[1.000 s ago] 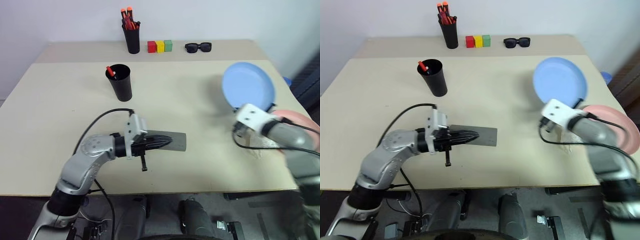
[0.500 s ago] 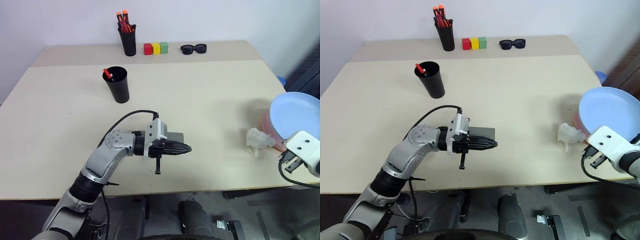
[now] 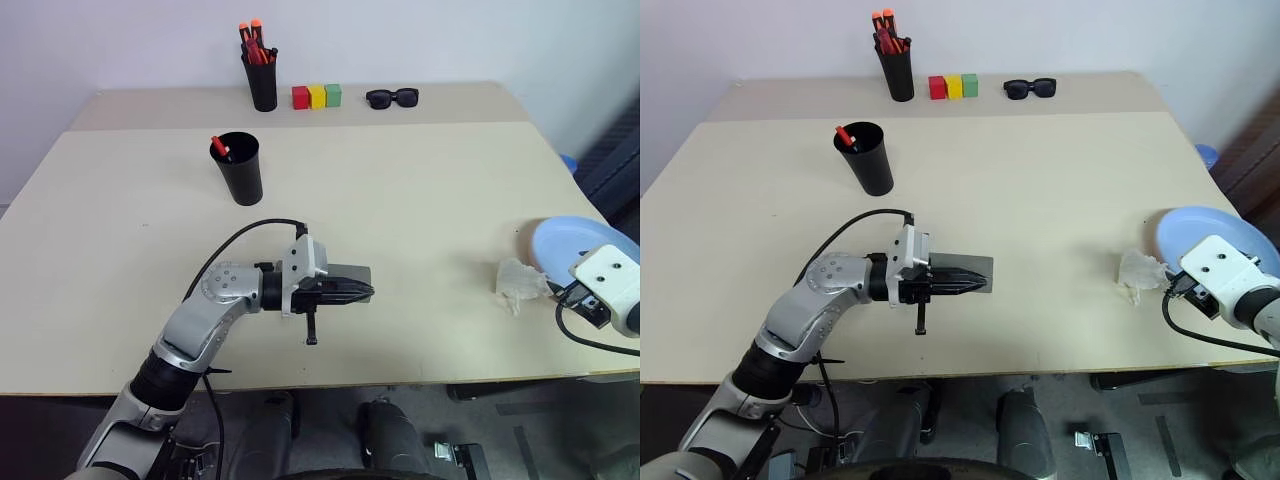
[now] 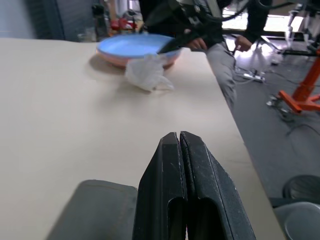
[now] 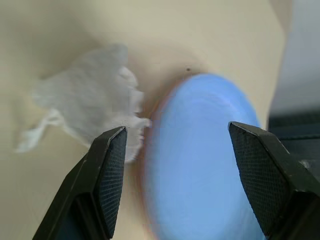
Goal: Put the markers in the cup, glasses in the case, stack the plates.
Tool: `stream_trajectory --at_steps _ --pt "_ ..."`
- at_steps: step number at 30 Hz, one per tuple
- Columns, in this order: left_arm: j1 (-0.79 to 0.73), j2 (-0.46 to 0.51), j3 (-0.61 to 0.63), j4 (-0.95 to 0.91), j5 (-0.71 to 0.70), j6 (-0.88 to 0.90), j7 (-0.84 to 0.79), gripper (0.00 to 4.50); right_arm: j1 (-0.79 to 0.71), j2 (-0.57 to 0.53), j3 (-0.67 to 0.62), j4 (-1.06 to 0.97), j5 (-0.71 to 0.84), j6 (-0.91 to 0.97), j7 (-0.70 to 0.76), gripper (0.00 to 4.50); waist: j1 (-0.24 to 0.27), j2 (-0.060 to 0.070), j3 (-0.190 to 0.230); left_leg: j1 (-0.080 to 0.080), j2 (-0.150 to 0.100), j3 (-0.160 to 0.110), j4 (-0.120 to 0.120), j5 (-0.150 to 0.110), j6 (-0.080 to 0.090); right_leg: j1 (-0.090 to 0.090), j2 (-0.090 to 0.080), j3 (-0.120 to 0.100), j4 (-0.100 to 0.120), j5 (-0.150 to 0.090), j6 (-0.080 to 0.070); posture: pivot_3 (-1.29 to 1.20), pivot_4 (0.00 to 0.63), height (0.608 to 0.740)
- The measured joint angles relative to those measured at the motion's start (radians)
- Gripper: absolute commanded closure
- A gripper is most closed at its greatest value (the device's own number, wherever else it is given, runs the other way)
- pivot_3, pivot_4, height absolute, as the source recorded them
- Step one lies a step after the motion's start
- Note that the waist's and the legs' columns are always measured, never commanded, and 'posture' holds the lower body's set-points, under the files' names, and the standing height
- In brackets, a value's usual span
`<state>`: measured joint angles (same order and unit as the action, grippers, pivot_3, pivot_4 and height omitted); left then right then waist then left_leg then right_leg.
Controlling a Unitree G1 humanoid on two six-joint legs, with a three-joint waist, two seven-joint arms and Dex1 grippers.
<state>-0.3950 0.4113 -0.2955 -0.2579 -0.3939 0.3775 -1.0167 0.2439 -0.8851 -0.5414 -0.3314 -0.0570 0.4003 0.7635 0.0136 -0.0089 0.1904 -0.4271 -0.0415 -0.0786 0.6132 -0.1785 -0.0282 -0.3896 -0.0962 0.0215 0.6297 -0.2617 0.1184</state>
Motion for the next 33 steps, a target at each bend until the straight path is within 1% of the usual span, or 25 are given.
stream_trajectory --at_steps 4,6,9,14,20,21,23,28,33 --pt "0.0 -0.001 0.0 0.0 -0.002 0.005 0.001 4.5 0.018 0.009 -0.066 -0.029 0.096 0.046 0.055 1.15 -0.001 0.0 0.0 0.0 0.0 0.0 0.0 0.0 0.0 0.0 0.0 0.0 0.0 0.0 0.0 0.0 0.15 0.74" --pt "0.0 -0.002 0.0 0.002 -0.002 0.005 0.0 4.5 0.017 0.048 -0.083 -0.094 0.172 0.096 0.071 1.15 -0.004 0.0 0.0 0.0 0.001 -0.001 -0.001 0.0 0.0 0.0 0.001 0.0 0.0 0.0 0.0 0.0 0.15 0.74" --pt "0.0 -0.004 0.0 0.003 -0.002 0.005 0.0 4.5 -0.004 0.105 -0.014 -0.168 0.223 0.143 0.043 1.15 -0.004 0.0 0.0 0.0 0.001 -0.002 0.0 0.0 0.0 0.0 0.0 0.0 0.0 0.0 0.0 0.0 0.15 0.74" --pt "0.004 -0.006 0.0 -0.002 -0.009 0.01 0.007 4.5 -0.014 0.13 0.172 -0.125 0.092 0.092 -0.097 1.15 0.001 0.0 0.0 -0.001 0.0 -0.002 0.0 0.0 0.0 0.0 -0.001 0.0 -0.001 0.0 0.0 0.0 0.15 0.74" --pt "0.026 0.002 0.0 -0.029 -0.012 0.012 0.017 4.5 -0.016 0.128 0.27 -0.015 -0.057 -0.021 -0.218 1.15 -0.001 0.0 0.0 -0.001 0.0 -0.002 -0.001 0.0 0.0 -0.001 -0.001 0.0 -0.001 0.0 0.0 0.0 0.15 0.74" --pt "0.031 0.002 0.0 -0.029 -0.012 0.013 0.018 4.5 -0.018 0.127 0.277 -0.004 -0.071 -0.037 -0.23 1.38 -0.002 0.0 0.0 -0.001 0.0 -0.002 -0.001 0.0 0.0 -0.001 -0.001 0.0 -0.001 0.0 0.0 0.0 0.15 0.74" --pt "0.032 0.003 0.0 -0.031 -0.012 0.016 0.02 4.5 -0.026 0.126 0.288 0.014 -0.092 -0.05 -0.248 1.98 -0.001 0.0 0.0 -0.001 0.0 -0.002 -0.001 0.0 0.0 -0.001 -0.001 0.0 -0.001 0.0 0.0 0.0 0.15 0.74" --pt "0.033 0.009 0.0 -0.034 -0.012 0.026 0.022 4.5 -0.041 0.123 0.293 0.039 -0.119 -0.061 -0.263 4.47 -0.001 0.0 0.0 -0.001 0.0 -0.002 -0.001 0.0 0.0 -0.001 -0.001 0.0 -0.001 0.0 0.0 0.0 0.15 0.74" --pt "0.033 0.008 0.0 -0.034 -0.012 0.026 0.021 4.5 -0.048 0.12 0.291 0.038 -0.128 -0.08 -0.266 4.47 -0.001 0.0 0.0 -0.001 0.0 -0.002 -0.001 0.0 0.0 -0.001 -0.001 0.0 -0.001 0.0 0.0 0.0 0.15 0.74"
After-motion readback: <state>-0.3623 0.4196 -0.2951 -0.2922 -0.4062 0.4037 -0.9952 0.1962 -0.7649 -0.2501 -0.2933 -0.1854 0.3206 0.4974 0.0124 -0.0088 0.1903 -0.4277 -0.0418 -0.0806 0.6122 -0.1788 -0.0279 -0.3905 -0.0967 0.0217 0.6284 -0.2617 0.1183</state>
